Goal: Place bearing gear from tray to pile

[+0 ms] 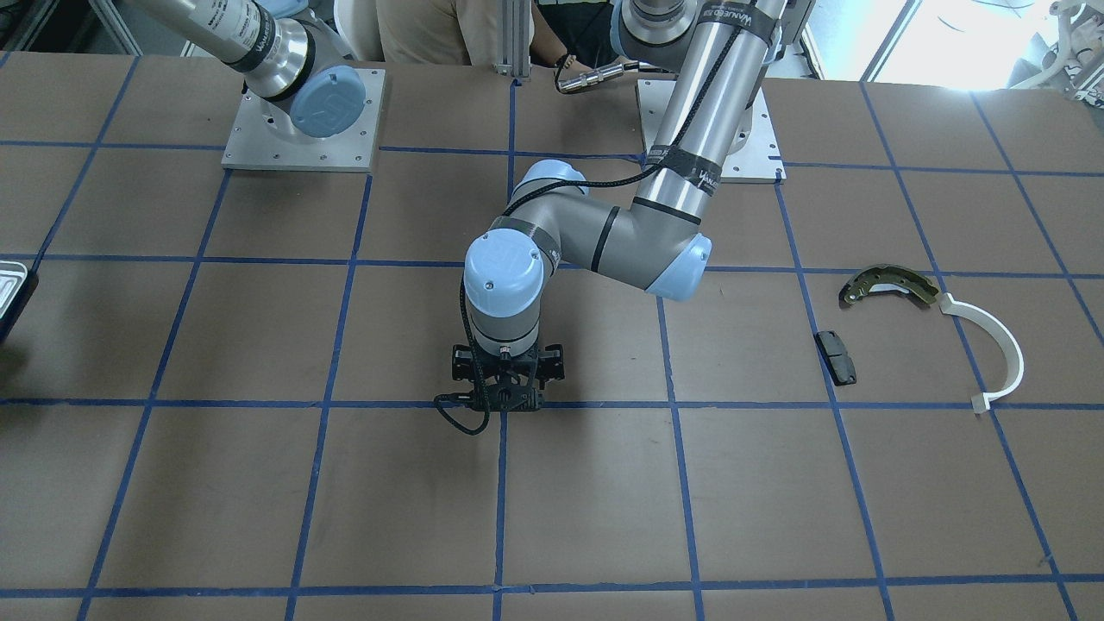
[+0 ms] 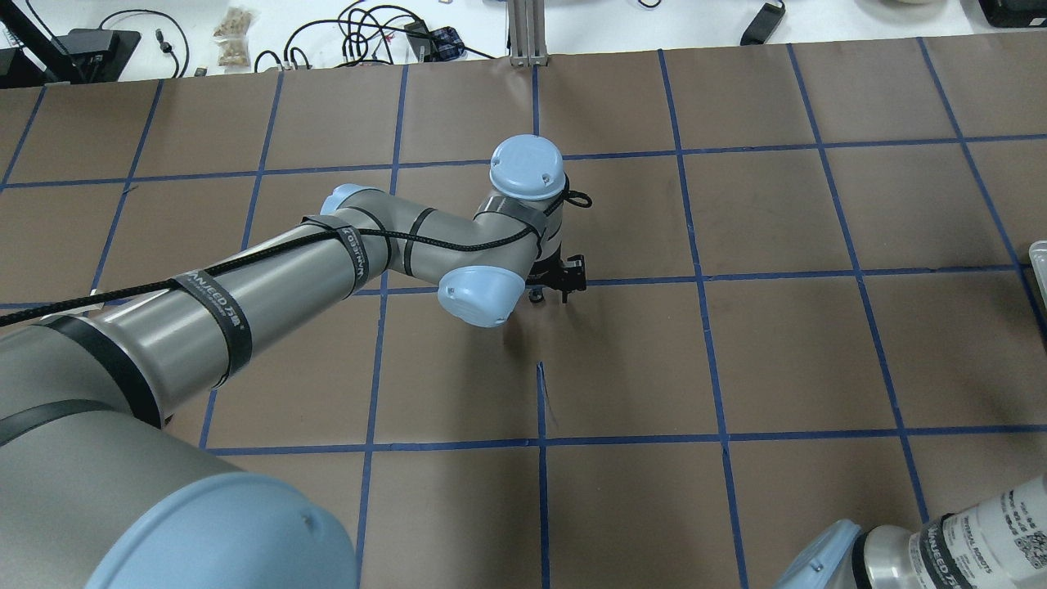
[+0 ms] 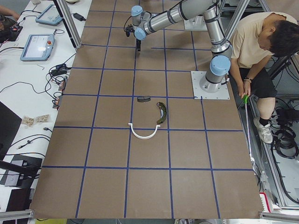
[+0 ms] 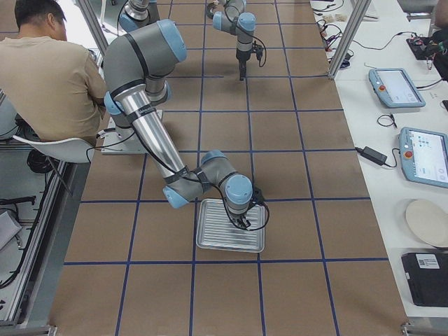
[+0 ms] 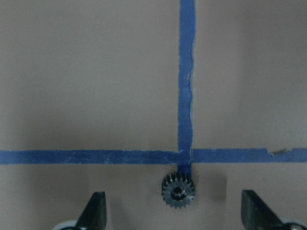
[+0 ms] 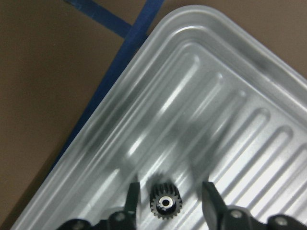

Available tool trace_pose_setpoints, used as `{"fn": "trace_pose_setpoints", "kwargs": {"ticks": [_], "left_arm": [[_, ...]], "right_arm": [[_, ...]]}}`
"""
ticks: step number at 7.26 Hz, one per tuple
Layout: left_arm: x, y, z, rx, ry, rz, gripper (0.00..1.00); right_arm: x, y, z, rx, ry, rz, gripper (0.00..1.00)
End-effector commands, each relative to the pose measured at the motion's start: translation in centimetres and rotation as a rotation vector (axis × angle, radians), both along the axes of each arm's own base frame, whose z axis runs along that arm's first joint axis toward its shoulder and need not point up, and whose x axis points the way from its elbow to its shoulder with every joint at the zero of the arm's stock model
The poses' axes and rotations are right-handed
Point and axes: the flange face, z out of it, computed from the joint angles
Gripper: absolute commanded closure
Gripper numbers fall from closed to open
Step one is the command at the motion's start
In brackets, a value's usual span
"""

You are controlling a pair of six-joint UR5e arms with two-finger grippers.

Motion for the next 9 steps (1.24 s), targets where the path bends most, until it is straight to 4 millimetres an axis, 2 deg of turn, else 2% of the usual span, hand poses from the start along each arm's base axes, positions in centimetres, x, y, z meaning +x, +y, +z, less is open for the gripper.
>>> {"fn": "trace_pose_setpoints", "kwargs": {"ticks": [1, 2, 3, 4, 5, 6, 8, 9], "left_arm": [[0.1, -0.1, 0.6, -0.01, 0.005, -0.016, 0.64], [0.1, -0.2, 0.3, -0.007, 0.005, -0.015, 0.95], [0.0, -0.3, 0.5, -0.018, 0.013, -0.012, 1.0], [0.0, -0.5, 0.6, -0.028, 0.017, -0.012, 1.0], [0.2, -0.7, 2.1, -0.054, 0.031, -0.01, 1.0], [2.3, -1.9, 3.8, -0.077, 0.035, -0.014, 1.0], [8.8, -3.8, 5.7, -0.075, 0.021, -0.099, 1.0], [12.4, -4.7, 7.2, -0.069, 0.012, -0.122, 1.0]], "right_arm": [[0.1, 0.2, -0.3, 0.012, -0.004, -0.006, 0.75], [0.2, 0.1, 0.2, 0.014, -0.001, -0.002, 0.78], [0.3, 0.0, 1.6, 0.03, 0.032, 0.001, 0.79], [2.8, -1.2, 5.0, 0.026, 0.048, -0.013, 0.8], [7.2, -2.1, 9.0, 0.056, 0.031, -0.069, 0.8], [12.6, -2.9, 12.4, 0.097, 0.021, -0.139, 0.8], [24.2, -4.1, 16.1, 0.162, 0.004, -0.277, 0.8], [30.4, -4.3, 16.7, 0.171, 0.014, -0.342, 0.8]]}}
